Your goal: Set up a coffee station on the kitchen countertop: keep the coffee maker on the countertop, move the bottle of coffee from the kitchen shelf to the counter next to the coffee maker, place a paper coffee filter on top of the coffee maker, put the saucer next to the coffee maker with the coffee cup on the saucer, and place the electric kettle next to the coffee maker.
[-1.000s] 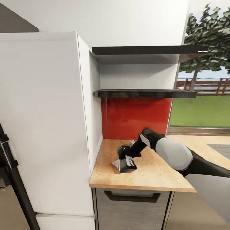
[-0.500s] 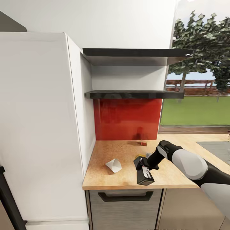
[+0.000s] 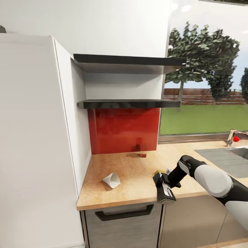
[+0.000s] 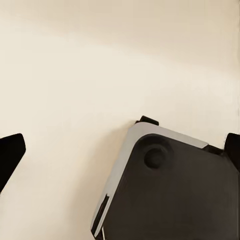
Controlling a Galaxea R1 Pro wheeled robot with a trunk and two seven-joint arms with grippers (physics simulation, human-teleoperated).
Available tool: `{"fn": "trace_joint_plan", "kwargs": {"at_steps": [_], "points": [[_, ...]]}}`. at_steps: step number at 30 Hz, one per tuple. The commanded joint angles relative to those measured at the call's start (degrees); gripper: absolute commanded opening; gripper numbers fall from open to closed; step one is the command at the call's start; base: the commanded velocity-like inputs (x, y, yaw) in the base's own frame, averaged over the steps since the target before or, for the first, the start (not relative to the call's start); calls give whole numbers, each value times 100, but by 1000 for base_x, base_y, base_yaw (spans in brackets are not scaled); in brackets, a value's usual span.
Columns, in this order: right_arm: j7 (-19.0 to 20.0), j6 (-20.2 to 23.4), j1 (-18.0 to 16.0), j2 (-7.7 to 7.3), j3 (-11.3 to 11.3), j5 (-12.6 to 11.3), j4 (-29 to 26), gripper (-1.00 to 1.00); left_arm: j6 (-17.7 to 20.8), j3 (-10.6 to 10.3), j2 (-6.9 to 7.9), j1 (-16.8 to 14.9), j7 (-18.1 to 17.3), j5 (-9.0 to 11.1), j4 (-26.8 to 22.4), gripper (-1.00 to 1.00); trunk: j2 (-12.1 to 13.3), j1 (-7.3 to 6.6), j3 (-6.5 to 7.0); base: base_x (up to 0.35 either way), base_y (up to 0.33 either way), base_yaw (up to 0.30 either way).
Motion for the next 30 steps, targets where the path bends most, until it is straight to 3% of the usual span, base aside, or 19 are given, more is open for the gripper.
{"fn": "trace_joint_plan", "kwargs": {"at_steps": [1, 11, 20, 26, 30], "points": [[45, 6, 11, -40, -52, 36, 7, -100, -10, -48, 1, 4, 8, 48, -35, 100, -3, 2, 5, 0, 0, -238], [48, 6, 85, -316, -52, 228, 11, -100, -10, -48, -10, 5, 8, 48, -94, 100, -3, 2, 73, 0, 0, -238], [52, 6, 321, -452, -52, 241, 8, -100, -10, -48, -10, 7, 8, 48, -88, 100, -3, 2, 133, 0, 0, -238], [43, -273, 573, -517, -54, 316, 6, -100, -16, -48, -10, 8, 8, 48, -93, 100, -3, 2, 173, 0, 0, -238], [32, -606, 881, -647, -53, 345, 5, -100, -19, -53, -4, 6, 8, 41, -138, 100, -3, 2, 200, 0, 0, -238]]}}
